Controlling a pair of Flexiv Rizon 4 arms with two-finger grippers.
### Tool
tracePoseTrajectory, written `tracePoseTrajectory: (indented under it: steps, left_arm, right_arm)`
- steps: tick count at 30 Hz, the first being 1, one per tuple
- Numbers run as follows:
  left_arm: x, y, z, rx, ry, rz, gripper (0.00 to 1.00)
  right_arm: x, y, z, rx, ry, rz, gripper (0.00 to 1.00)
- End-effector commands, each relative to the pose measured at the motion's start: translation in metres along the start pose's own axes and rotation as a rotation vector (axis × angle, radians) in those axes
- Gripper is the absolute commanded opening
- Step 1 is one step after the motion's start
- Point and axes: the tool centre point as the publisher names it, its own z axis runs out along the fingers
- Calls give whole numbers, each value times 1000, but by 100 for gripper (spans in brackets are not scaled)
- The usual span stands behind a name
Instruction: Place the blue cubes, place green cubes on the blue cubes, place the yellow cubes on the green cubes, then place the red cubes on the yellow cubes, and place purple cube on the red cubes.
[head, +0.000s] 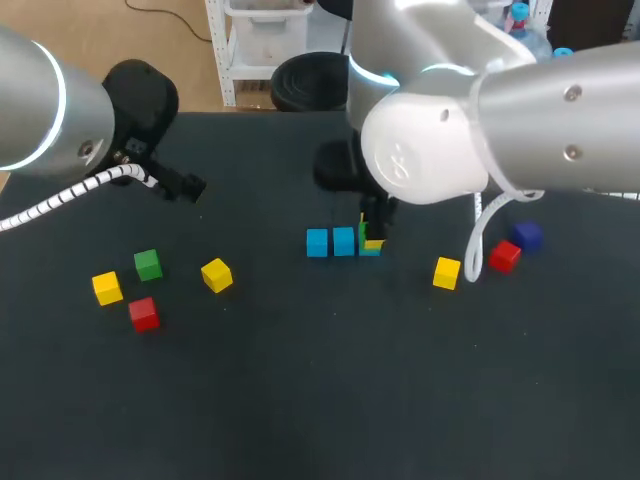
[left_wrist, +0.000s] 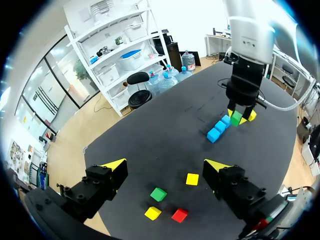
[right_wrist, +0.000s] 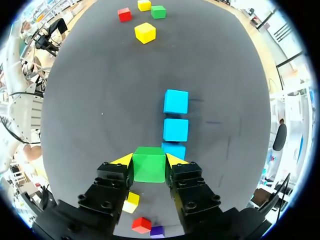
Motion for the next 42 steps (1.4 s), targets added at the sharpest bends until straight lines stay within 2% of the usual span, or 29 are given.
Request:
tracePoseTrajectory:
  steps: [1, 11, 31, 42]
  left_arm:
    - [0, 1, 1, 4, 0, 1, 100]
    - [0, 1, 1, 4, 0, 1, 100]
    - [0, 1, 1, 4, 0, 1, 100]
    - [0, 1, 1, 4, 0, 1, 100]
  right_arm:
    - [0, -5, -1, -7, -5, 0, 0]
    - [-6, -15, -1, -32, -30, 4, 0]
    - [-9, -34, 2, -70, -27, -12, 0]
    - [-11, -30, -2, -97, -44, 7, 0]
